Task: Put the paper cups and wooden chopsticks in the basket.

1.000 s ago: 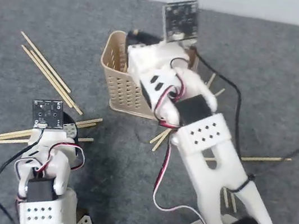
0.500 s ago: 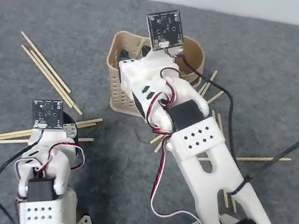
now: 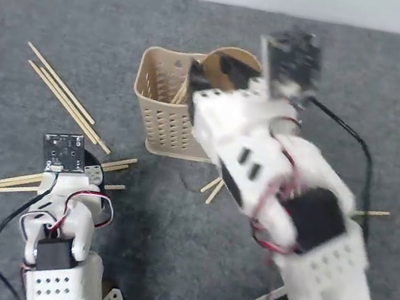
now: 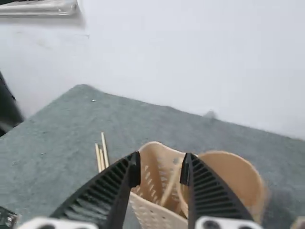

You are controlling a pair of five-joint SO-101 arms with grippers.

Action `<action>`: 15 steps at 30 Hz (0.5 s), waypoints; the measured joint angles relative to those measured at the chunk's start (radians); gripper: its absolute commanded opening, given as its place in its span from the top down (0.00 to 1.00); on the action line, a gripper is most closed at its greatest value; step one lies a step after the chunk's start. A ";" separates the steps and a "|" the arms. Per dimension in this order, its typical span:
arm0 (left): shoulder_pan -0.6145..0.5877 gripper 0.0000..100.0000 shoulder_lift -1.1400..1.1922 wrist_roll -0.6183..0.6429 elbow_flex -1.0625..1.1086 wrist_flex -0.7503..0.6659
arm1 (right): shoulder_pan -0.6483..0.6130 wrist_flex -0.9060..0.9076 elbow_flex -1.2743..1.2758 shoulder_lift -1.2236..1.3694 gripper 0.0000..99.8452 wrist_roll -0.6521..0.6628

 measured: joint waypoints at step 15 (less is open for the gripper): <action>0.000 0.98 0.000 0.000 0.000 0.000 | 0.520 0.160 0.457 -0.068 0.96 0.124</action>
